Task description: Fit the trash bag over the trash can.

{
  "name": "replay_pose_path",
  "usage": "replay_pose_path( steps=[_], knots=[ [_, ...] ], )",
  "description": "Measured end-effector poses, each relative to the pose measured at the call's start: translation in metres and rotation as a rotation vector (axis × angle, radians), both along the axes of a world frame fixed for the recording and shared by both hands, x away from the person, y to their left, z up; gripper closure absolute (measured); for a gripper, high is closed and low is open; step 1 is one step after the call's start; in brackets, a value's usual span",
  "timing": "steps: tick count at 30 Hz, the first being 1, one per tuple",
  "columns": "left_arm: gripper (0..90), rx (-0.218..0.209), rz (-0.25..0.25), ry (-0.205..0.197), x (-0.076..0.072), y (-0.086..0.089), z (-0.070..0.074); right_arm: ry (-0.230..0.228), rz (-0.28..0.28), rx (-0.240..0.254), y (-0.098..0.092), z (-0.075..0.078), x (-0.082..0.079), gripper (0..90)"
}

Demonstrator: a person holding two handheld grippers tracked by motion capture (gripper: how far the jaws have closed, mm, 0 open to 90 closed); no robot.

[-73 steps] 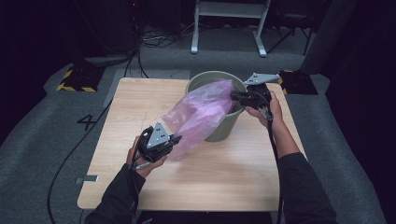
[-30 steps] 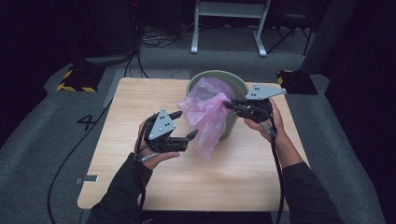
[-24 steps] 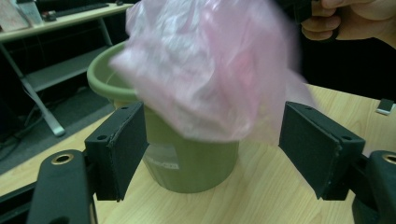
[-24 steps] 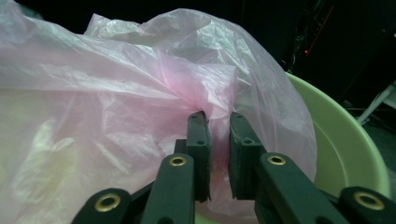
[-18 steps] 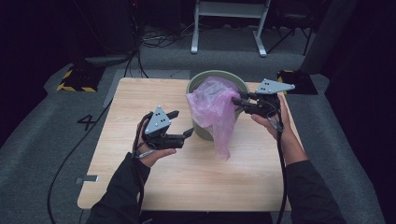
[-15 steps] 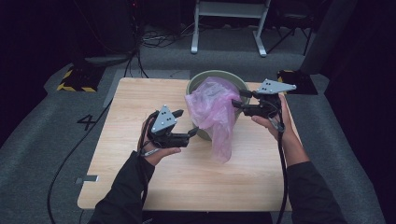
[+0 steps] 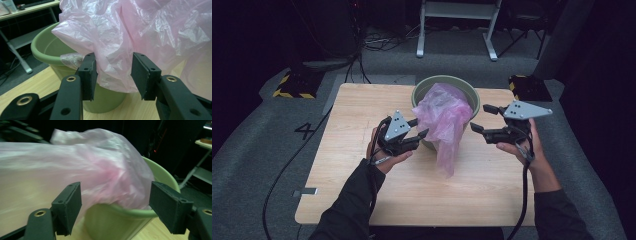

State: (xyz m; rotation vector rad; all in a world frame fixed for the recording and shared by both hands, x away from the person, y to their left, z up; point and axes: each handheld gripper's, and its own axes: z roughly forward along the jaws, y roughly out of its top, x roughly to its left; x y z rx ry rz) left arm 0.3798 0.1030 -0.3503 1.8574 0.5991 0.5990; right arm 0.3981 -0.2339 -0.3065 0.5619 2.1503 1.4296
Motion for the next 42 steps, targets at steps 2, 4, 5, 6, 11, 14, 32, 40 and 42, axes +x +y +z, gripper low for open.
replay_pose_path(
  steps=[2, 4, 5, 6, 11, 14, 32, 40, 42],
  knots=[
    [54.5, -0.011, -0.002, 0.001, -0.001, 0.001, 0.001, 0.001, 0.024, 0.014, -0.001, -0.003, -0.013, 25.6],
    [54.5, -0.008, -0.002, -0.001, -0.002, 0.001, 0.001, -0.003, 0.032, 0.013, -0.001, -0.004, -0.019, 25.3],
    [54.6, -0.002, -0.005, 0.001, -0.002, 0.000, 0.001, 0.001, 0.046, 0.022, 0.002, -0.008, -0.030, 24.7],
    [55.0, -0.002, -0.005, 0.001, -0.002, 0.000, 0.001, 0.001, 0.046, 0.022, 0.002, -0.008, -0.030, 24.7],
    [56.1, 0.010, -0.005, -0.006, -0.002, -0.004, 0.001, -0.013, 0.113, 0.045, 0.016, -0.016, -0.058, 19.6],
    [56.1, 0.021, 0.004, -0.011, -0.002, -0.005, 0.002, -0.034, 0.135, 0.050, 0.026, -0.019, -0.073, 16.3],
    [53.0, 0.007, -0.022, -0.008, -0.004, -0.005, 0.003, -0.100, 0.016, 0.009, 0.058, -0.026, -0.074, 40.5],
    [38.7, -0.006, -0.059, -0.013, -0.014, 0.000, 0.005, -0.136, -0.023, 0.037, 0.048, -0.025, -0.056, 75.5],
    [30.8, -0.027, -0.067, -0.028, -0.023, 0.002, 0.008, -0.134, -0.038, 0.041, 0.045, -0.024, -0.049, 83.3]
  ],
)
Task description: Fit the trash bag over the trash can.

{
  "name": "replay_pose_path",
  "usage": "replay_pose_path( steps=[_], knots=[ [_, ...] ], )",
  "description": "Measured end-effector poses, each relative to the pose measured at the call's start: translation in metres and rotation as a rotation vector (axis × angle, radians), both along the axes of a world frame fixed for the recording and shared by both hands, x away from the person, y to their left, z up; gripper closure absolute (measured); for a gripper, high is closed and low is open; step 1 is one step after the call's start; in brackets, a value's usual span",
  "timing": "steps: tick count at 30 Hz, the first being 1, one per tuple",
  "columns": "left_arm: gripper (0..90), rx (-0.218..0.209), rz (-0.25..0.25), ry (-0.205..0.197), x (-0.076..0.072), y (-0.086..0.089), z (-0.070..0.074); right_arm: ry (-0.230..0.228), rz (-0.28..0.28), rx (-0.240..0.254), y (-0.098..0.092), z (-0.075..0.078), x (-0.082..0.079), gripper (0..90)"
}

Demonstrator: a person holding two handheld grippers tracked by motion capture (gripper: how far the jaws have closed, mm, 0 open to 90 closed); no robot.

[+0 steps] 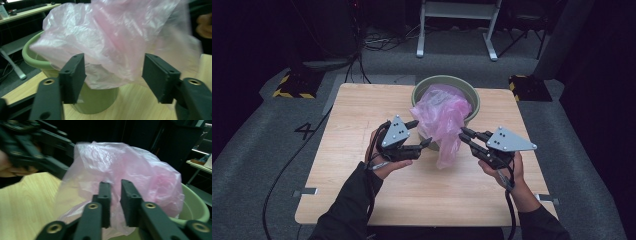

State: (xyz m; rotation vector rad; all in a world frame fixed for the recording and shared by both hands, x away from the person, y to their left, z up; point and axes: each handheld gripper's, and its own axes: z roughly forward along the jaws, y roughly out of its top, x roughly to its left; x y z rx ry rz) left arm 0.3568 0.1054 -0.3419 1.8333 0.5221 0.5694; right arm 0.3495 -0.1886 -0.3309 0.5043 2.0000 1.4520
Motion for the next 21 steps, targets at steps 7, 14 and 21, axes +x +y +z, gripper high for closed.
replay_pose_path(
  steps=[7, 14, 21],
  knots=[
    [20.8, -0.022, -0.081, -0.025, -0.025, -0.007, 0.006, 0.012, -0.006, 0.005, -0.001, 0.003, 0.010, 90.0],
    [32.5, 0.009, -0.101, -0.018, -0.034, -0.026, 0.003, 0.025, -0.014, 0.012, -0.001, 0.004, 0.015, 90.0],
    [41.4, 0.080, -0.089, -0.007, -0.031, -0.053, -0.008, 0.038, -0.029, 0.029, -0.007, 0.005, 0.017, 90.0]
  ],
)
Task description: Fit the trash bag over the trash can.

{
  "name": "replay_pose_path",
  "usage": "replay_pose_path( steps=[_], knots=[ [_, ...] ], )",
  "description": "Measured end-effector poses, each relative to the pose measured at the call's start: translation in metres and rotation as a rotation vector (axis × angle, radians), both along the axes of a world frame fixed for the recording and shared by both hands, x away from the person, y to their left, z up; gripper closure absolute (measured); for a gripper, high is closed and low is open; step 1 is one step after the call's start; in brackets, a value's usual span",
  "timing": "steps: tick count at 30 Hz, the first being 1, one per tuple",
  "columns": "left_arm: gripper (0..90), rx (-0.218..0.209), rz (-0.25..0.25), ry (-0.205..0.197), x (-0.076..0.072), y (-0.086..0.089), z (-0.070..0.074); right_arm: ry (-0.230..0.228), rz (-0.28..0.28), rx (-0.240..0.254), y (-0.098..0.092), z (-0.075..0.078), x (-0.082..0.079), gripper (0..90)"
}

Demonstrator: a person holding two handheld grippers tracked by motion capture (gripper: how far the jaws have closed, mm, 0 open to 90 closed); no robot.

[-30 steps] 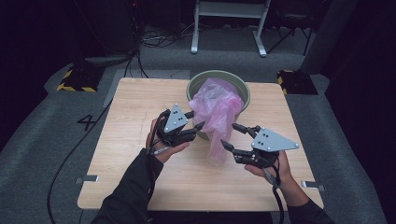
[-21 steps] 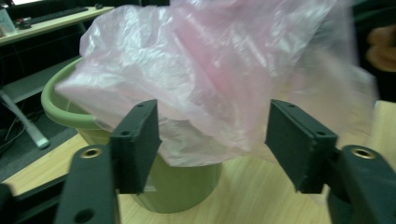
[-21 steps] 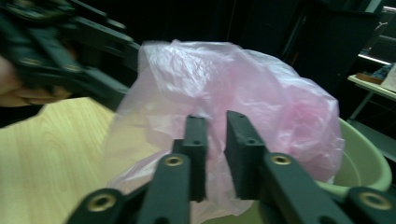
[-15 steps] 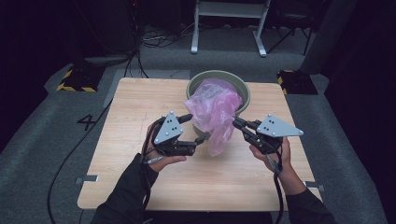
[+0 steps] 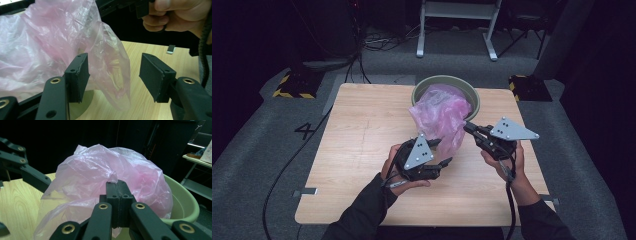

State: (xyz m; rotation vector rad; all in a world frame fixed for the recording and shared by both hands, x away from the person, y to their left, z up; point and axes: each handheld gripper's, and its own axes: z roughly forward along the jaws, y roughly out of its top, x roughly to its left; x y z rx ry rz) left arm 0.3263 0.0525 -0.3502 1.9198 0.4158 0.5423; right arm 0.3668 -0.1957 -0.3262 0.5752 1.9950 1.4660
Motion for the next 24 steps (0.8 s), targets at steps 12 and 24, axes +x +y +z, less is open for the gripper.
replay_pose_path(
  steps=[12, 24],
  knots=[
    [84.6, 0.083, 0.099, 0.018, 0.027, 0.004, -0.015, 0.005, -0.056, 0.030, -0.024, 0.002, 0.002, 90.0],
    [89.8, 0.082, 0.107, 0.072, 0.041, 0.014, -0.035, 0.085, -0.219, 0.043, -0.066, -0.017, 0.022, 88.8]
  ],
)
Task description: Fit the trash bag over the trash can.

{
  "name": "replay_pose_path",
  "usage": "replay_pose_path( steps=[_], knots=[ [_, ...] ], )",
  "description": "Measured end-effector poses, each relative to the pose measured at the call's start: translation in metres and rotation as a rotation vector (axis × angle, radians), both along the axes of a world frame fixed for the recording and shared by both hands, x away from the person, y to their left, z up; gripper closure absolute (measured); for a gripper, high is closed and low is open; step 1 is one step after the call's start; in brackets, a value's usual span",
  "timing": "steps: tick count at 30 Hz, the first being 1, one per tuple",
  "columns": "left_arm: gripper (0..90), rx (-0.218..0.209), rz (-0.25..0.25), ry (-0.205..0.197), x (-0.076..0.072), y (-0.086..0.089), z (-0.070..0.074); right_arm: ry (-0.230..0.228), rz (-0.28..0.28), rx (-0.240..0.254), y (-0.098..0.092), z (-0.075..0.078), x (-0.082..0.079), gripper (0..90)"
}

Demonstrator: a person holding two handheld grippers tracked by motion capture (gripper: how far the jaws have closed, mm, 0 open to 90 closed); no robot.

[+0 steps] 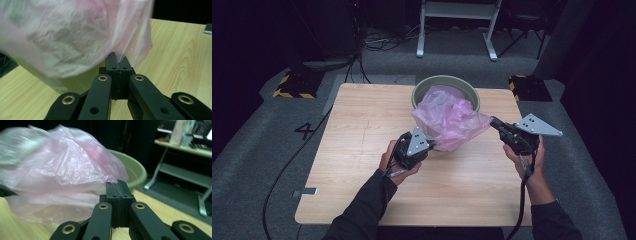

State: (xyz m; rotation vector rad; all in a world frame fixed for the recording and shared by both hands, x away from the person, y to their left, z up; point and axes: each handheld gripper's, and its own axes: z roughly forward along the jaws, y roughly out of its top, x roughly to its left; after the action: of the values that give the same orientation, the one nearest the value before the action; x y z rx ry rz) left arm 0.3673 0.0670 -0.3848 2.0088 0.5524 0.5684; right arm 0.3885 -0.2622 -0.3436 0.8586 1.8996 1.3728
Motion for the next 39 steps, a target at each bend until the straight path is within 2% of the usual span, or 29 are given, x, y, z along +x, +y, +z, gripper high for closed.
replay_pose_path(
  steps=[3, 4, 8, 9, 10, 11, 12, 13, 14, 15, 16, 17, 19, 20, 21, 22, 23, 24, 25, 26, 27, 29, 30, 33, 34, 35, 36, 37, 39],
  knots=[
    [89.8, -0.004, 0.005, 0.014, 0.004, 0.002, -0.003, 0.032, -0.001, 0.007, -0.004, -0.005, 0.004, 87.6],
    [89.8, -0.004, 0.013, 0.012, 0.005, 0.002, -0.004, 0.033, -0.006, -0.006, -0.004, -0.008, 0.004, 83.1],
    [89.8, -0.022, 0.015, 0.004, 0.004, 0.003, -0.003, -0.013, 0.049, -0.047, 0.003, -0.008, -0.003, 42.9],
    [89.8, -0.022, 0.015, 0.004, 0.004, 0.003, -0.003, -0.013, 0.049, -0.047, 0.003, -0.008, -0.003, 42.9],
    [89.8, -0.013, 0.011, 0.005, 0.003, 0.003, -0.002, -0.047, 0.072, -0.080, 0.009, -0.006, -0.010, 28.0],
    [89.8, -0.013, 0.011, 0.005, 0.003, 0.003, -0.002, -0.065, 0.073, -0.105, 0.013, -0.005, -0.014, 22.0],
    [89.8, -0.013, 0.012, 0.005, 0.003, 0.003, -0.002, -0.093, 0.081, -0.127, 0.016, -0.004, -0.018, 19.5],
    [89.8, -0.009, 0.012, 0.006, 0.003, 0.002, -0.002, -0.093, 0.081, -0.127, 0.016, -0.004, -0.018, 19.5],
    [89.9, -0.002, 0.010, 0.006, 0.004, 0.001, -0.002, -0.148, 0.089, -0.177, 0.025, 0.000, -0.027, 17.5],
    [89.9, -0.002, 0.010, 0.006, 0.004, 0.001, -0.002, -0.148, 0.089, -0.177, 0.025, 0.000, -0.027, 17.5],
    [89.9, 0.004, 0.009, 0.010, 0.005, 0.000, -0.003, -0.205, 0.119, -0.201, 0.034, 0.004, -0.034, 18.6],
    [89.8, 0.004, 0.009, 0.010, 0.005, 0.000, -0.003, -0.205, 0.119, -0.201, 0.034, 0.004, -0.034, 18.6],
    [89.9, 0.012, 0.008, 0.012, 0.006, 0.000, -0.003, -0.244, 0.146, -0.231, 0.044, 0.009, -0.040, 25.0],
    [89.9, 0.020, 0.007, 0.013, 0.006, -0.001, -0.003, -0.279, 0.171, -0.261, 0.053, 0.013, -0.042, 40.6],
    [89.8, 0.020, 0.007, 0.013, 0.006, -0.001, -0.003, -0.279, 0.171, -0.261, 0.053, 0.013, -0.042, 40.6],
    [89.9, 0.023, 0.008, 0.015, 0.007, -0.002, -0.004, -0.286, 0.179, -0.312, 0.062, 0.015, -0.038, 53.5],
    [89.9, 0.025, 0.006, 0.017, 0.007, -0.002, -0.004, -0.286, 0.179, -0.312, 0.062, 0.015, -0.038, 53.5],
    [89.8, 0.030, 0.005, 0.019, 0.008, -0.002, -0.005, -0.279, 0.154, -0.349, 0.068, 0.016, -0.031, 69.8],
    [89.9, 0.030, 0.005, 0.019, 0.008, -0.002, -0.005, -0.279, 0.154, -0.349, 0.068, 0.016, -0.031, 69.8],
    [89.8, 0.034, 0.007, 0.021, 0.009, -0.002, -0.006, -0.252, 0.153, -0.323, 0.069, 0.017, -0.021, 79.8],
    [89.8, 0.034, 0.007, 0.021, 0.009, -0.002, -0.006, -0.247, 0.139, -0.312, 0.068, 0.018, -0.015, 83.8],
    [89.8, 0.043, 0.007, 0.023, 0.010, -0.001, -0.007, -0.233, 0.129, -0.294, 0.067, 0.020, -0.010, 86.6],
    [89.8, 0.062, 0.008, 0.024, 0.012, 0.001, -0.008, -0.212, 0.096, -0.257, 0.063, 0.024, 0.000, 89.6],
    [89.8, 0.075, 0.008, 0.033, 0.013, 0.003, -0.011, -0.190, 0.063, -0.223, 0.058, 0.028, 0.009, 90.0],
    [89.9, 0.084, 0.008, 0.040, 0.015, 0.004, -0.012, -0.169, 0.018, -0.196, 0.053, 0.030, 0.019, 90.0],
    [89.9, 0.090, 0.009, 0.047, 0.016, 0.007, -0.015, -0.157, 0.001, -0.184, 0.051, 0.030, 0.024, 90.0],
    [89.8, 0.090, 0.009, 0.047, 0.016, 0.007, -0.015, -0.157, 0.001, -0.184, 0.051, 0.030, 0.024, 90.0],
    [89.8, 0.096, 0.006, 0.052, 0.016, 0.008, -0.017, -0.128, -0.023, -0.149, 0.047, 0.029, 0.034, 90.0],
    [89.8, 0.108, 0.014, 0.053, 0.017, 0.011, -0.020, -0.123, -0.037, -0.148, 0.045, 0.029, 0.037, 90.0]
  ],
)
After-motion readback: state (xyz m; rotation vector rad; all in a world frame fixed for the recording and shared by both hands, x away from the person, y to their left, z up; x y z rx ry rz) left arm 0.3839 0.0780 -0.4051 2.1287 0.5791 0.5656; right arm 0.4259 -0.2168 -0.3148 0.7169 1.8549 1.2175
